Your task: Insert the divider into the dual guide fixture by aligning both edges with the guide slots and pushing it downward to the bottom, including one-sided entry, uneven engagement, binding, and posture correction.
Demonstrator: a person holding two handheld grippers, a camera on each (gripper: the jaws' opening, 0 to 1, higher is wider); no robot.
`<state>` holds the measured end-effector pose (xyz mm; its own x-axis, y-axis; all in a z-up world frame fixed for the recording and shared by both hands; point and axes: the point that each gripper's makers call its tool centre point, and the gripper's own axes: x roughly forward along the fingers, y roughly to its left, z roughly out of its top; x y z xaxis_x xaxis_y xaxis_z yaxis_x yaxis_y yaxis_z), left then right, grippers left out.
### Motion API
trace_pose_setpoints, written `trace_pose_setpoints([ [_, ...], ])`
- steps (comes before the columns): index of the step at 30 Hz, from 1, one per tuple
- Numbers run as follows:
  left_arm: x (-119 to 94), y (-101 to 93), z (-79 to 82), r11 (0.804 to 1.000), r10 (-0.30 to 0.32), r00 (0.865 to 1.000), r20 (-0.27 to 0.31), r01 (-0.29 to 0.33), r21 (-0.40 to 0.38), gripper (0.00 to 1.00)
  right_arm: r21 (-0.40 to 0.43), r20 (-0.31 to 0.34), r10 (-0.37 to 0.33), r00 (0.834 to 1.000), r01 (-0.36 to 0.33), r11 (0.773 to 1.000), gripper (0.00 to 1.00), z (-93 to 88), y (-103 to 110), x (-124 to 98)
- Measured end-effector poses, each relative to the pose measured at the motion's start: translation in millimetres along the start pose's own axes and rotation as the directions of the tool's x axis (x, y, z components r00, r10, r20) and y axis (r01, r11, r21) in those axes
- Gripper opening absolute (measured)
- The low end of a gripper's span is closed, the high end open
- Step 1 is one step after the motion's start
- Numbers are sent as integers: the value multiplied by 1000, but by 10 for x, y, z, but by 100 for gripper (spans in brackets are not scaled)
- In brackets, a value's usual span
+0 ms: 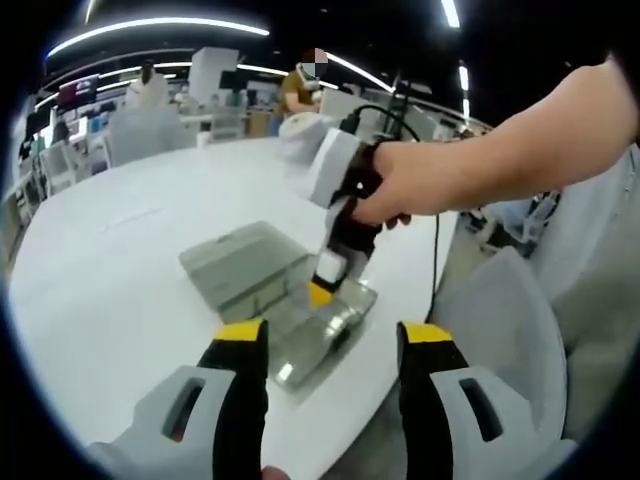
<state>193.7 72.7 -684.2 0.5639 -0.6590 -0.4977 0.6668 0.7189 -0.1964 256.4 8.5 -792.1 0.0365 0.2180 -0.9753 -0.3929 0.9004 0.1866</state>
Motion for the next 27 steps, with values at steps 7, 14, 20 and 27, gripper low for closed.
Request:
trace_pose_setpoints([
  [7,-19,36,-23,1000,10,1000,-12,-10,-2,50,-65,99,72,992,-66,996,7,42,7,-98],
  [14,-65,113,-5,1000,29,999,-24,-29,1,51,-100,208,169,963,-150,984,5,165,62,-313],
  [20,-110,213,-29,999,53,998,-38,-53,-4,51,-244,274,272,922,-206,948,0,111,117,-529],
  [27,-144,302,-85,997,79,995,-63,-80,-11,52,-385,343,361,867,-220,896,0,22,148,-743],
])
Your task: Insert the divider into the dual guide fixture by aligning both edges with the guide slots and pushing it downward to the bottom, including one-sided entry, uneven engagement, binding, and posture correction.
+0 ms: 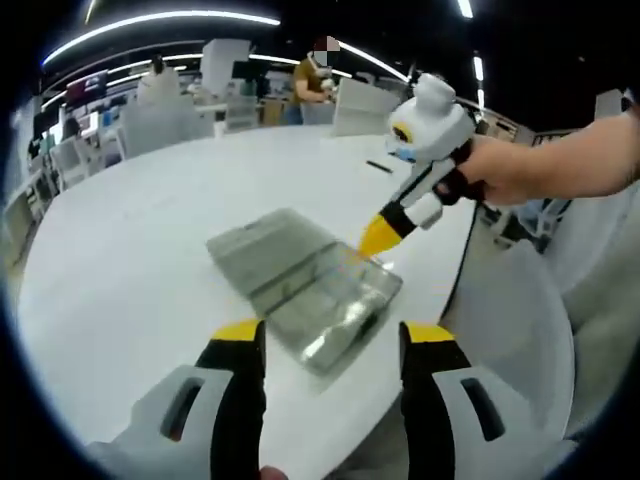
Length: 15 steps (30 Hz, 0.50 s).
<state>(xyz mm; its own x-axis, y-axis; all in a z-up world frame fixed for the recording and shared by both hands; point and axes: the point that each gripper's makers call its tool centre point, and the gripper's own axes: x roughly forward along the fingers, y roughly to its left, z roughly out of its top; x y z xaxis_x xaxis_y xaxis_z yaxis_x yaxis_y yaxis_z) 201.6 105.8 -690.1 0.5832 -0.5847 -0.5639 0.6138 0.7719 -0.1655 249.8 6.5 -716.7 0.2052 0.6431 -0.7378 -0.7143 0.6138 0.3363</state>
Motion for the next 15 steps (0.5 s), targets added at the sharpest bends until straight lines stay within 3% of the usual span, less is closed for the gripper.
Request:
trace_pose_setpoints([
  [4,-12,32,-38,1000,12,1000,-16,-12,-3,52,-71,45,28,999,-25,997,0,0,25,-114],
  [15,-52,128,-234,999,46,996,-71,-48,-24,53,-160,176,75,982,-47,986,0,-16,27,-380],
])
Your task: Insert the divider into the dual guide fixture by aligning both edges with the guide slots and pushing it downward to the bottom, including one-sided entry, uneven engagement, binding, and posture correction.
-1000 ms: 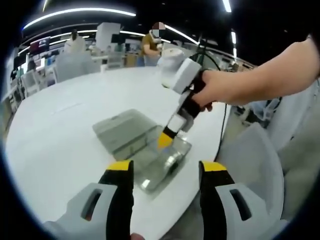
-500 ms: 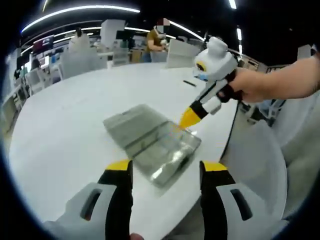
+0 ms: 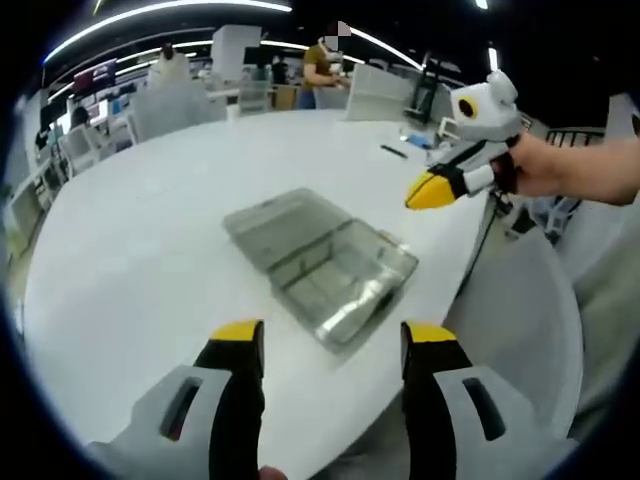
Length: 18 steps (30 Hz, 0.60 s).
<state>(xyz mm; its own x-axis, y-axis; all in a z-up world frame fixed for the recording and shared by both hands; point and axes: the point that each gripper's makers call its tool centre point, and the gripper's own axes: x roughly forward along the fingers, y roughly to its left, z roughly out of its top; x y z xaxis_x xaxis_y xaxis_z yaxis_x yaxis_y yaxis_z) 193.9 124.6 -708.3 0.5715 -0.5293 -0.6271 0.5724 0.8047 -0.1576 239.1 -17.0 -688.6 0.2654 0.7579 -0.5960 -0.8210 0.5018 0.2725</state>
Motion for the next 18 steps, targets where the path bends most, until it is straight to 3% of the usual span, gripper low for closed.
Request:
trace_pose_setpoints([
  [2,1,17,-52,1000,6,1000,-13,-6,-8,53,-7,22,10,1000,-10,1000,0,-14,0,-44],
  [18,-45,306,-222,995,82,993,-84,-86,-43,53,-47,162,24,986,-16,999,28,-74,58,-338],
])
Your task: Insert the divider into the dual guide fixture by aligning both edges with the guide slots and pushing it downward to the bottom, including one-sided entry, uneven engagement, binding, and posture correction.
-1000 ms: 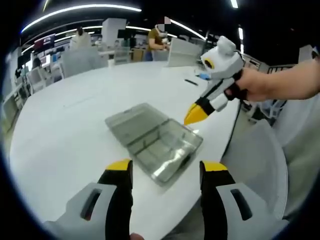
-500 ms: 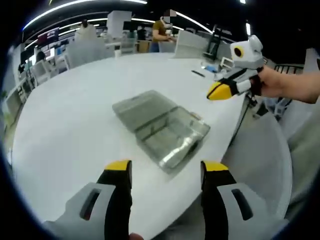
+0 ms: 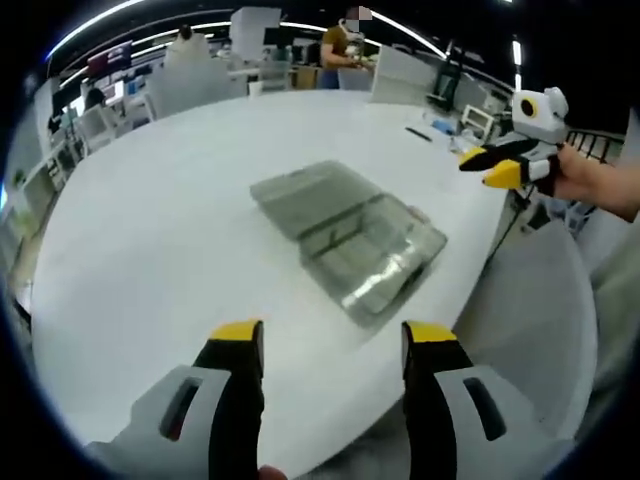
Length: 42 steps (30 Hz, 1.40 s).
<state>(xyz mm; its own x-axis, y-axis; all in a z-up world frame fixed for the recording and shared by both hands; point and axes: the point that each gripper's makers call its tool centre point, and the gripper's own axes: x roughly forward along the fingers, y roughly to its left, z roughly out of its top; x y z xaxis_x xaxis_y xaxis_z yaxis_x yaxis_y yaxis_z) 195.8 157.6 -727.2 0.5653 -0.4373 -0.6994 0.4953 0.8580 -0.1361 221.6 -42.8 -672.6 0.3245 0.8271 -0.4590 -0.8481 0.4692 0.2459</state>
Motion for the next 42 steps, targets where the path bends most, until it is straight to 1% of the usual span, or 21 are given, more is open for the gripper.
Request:
trace_pose_setpoints([
  [5,18,119,-49,999,28,999,-36,-29,-16,54,-24,3,2,1000,-2,1000,34,-32,32,-14],
  [9,25,225,-116,998,58,996,-69,-60,-28,53,-24,19,-4,1000,5,1000,34,-36,10,-21],
  [16,114,377,-230,992,79,989,-124,-91,-89,53,-55,25,-14,1000,15,998,36,-24,5,-20],
  [18,136,438,-278,987,102,982,-158,-120,-110,53,-70,23,-16,1000,18,997,36,-10,4,-19],
  [21,194,499,-281,982,114,978,-174,-137,-128,53,-79,21,-20,1000,22,997,36,10,-4,-28],
  [27,275,637,-376,972,155,959,-237,-191,-138,53,-93,24,-27,999,29,995,36,40,-23,-50],
  [33,300,722,-463,960,172,943,-286,-226,-167,54,-119,5,-34,999,34,992,36,-8,-18,-66],
  [34,296,740,-482,955,181,938,-297,-240,-174,54,-121,4,-33,999,33,992,36,-12,-16,-67],
  [35,299,754,-494,953,183,936,-301,-245,-180,53,-124,3,-32,999,32,992,35,-16,-14,-71],
  [36,297,787,-526,945,193,930,-313,-262,-195,53,-125,3,-32,999,32,992,35,-17,-14,-71],
  [38,308,812,-547,941,197,928,-317,-269,-204,53,-126,-1,-35,999,35,991,35,-21,-18,-76],
  [42,323,810,-561,941,195,925,-326,-270,-202,53,-128,-2,-34,999,33,991,34,-26,-13,-81],
])
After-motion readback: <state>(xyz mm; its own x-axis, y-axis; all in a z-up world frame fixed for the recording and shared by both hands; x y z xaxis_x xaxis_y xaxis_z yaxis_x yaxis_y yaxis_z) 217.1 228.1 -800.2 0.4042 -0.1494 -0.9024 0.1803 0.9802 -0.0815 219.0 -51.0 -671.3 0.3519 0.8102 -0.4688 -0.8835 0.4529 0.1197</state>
